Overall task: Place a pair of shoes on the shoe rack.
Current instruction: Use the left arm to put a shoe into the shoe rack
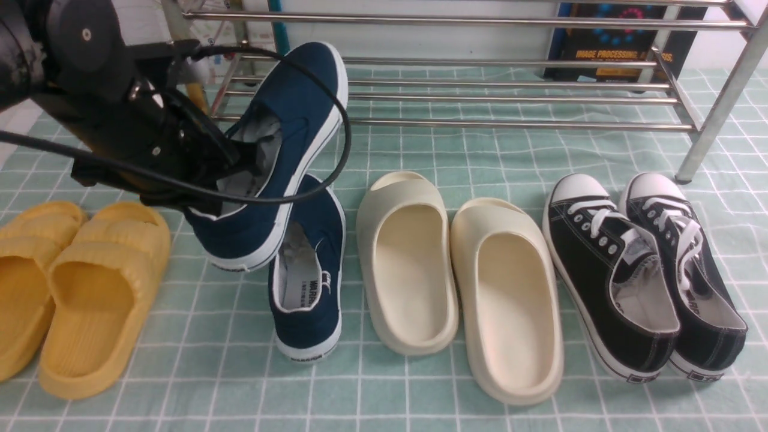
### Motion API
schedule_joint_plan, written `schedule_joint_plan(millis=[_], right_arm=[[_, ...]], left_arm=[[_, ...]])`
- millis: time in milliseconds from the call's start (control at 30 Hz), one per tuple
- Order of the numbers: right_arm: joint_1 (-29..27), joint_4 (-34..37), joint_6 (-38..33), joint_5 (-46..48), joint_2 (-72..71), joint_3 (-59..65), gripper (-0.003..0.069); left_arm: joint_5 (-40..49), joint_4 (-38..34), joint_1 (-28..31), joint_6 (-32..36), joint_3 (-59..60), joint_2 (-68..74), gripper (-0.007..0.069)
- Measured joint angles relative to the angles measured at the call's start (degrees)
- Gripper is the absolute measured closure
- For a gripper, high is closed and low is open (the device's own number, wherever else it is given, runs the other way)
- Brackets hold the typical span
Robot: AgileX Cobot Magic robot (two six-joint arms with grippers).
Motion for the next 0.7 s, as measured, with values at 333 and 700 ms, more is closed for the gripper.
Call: schedule_joint_plan(millis=[333,700], right_arm=[[0.0,0.0,0.1,0.0,0.0,0.0,0.0419],[0.0,0.0,0.2,0.0,0.0,0.0,0.0419]], left_arm=[[3.6,1.6,0.1,-2.3,-16.2,15.9,0.0615],[5.5,2.4,4.4,-4.0,-34.8,29.0,0.0615]])
